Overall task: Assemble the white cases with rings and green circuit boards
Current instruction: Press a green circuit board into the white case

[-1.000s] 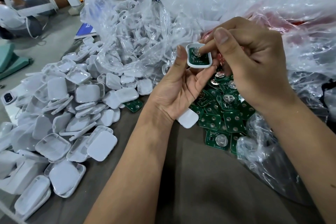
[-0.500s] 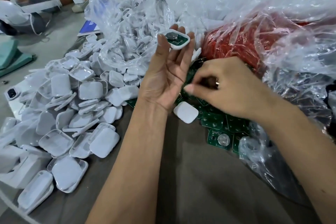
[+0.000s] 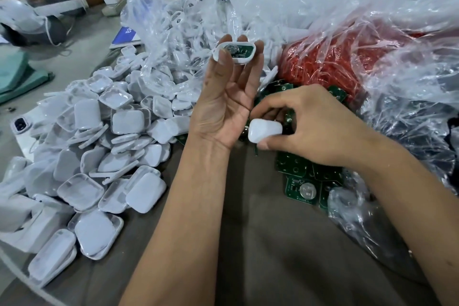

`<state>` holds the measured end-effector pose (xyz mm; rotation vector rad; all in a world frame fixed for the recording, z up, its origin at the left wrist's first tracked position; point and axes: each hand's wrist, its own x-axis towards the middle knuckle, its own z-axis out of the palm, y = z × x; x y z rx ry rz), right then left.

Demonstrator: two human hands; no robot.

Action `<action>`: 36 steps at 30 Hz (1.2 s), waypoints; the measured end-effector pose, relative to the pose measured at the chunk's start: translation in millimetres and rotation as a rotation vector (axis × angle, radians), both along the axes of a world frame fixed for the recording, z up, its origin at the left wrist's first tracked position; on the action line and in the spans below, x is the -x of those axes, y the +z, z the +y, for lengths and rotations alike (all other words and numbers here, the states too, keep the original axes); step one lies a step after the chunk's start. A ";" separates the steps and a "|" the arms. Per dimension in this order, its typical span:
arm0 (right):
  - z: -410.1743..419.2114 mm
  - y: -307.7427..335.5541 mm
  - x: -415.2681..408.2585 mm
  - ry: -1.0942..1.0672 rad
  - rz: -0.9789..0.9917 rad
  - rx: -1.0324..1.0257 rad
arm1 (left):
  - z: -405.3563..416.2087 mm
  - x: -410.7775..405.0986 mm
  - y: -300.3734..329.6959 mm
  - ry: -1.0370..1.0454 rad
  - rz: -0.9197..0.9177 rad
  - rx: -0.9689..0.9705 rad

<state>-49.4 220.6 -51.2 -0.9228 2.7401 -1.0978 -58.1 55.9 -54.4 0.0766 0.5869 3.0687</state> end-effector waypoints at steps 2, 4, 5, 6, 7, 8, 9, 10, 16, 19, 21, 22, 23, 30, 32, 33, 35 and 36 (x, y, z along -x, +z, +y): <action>5.2 -1.3 4.7 -0.072 -0.005 0.114 | -0.5 1.1 -0.2 0.001 0.005 -0.019; 11.7 -1.0 10.3 -0.148 -0.031 0.288 | -1.0 2.6 -1.3 -0.008 0.015 -0.034; 15.1 0.2 12.8 -0.175 -0.076 0.424 | -0.8 3.2 -2.2 -0.013 0.021 -0.029; 19.3 2.7 14.6 -0.197 -0.133 0.572 | 0.1 3.5 -3.2 -0.016 0.027 -0.016; 23.0 5.5 15.3 -0.212 -0.200 0.715 | 1.3 3.4 -4.1 -0.017 0.030 0.002; 25.5 8.3 15.9 -0.219 -0.263 0.840 | 2.3 3.1 -5.0 -0.019 0.032 0.024; 27.3 10.3 15.9 -0.224 -0.310 0.936 | 3.4 2.8 -6.2 -0.029 0.036 0.045; 28.4 11.5 16.3 -0.235 -0.336 1.005 | 4.3 2.7 -7.4 -0.046 0.046 0.063; 31.0 13.3 18.1 -0.332 -0.364 1.138 | 9.7 2.9 -11.3 -0.142 0.159 0.156; 30.0 15.6 16.4 -0.358 -0.327 1.031 | 10.2 3.7 -12.9 -0.174 0.227 0.202; 26.6 16.7 14.5 -0.396 -0.282 0.963 | 11.2 3.8 -13.8 -0.173 0.253 0.264; 24.6 16.7 13.4 -0.404 -0.278 0.947 | 12.0 3.5 -14.1 -0.165 0.264 0.295; 22.8 16.4 12.2 -0.395 -0.291 0.939 | 12.9 3.4 -14.3 -0.155 0.272 0.326; 15.0 14.4 7.1 -0.249 -0.434 0.774 | 13.4 4.1 -16.3 -0.150 0.334 0.466; 14.7 14.3 7.5 -0.244 -0.474 0.788 | 13.3 3.9 -16.6 -0.159 0.351 0.484; 15.0 14.1 7.4 -0.248 -0.482 0.801 | 13.6 3.9 -16.8 -0.161 0.356 0.490; 14.7 13.5 7.5 -0.253 -0.485 0.831 | 14.4 4.0 -17.5 -0.157 0.347 0.505; 14.2 13.4 7.5 -0.253 -0.477 0.851 | 14.9 4.0 -17.7 -0.153 0.328 0.508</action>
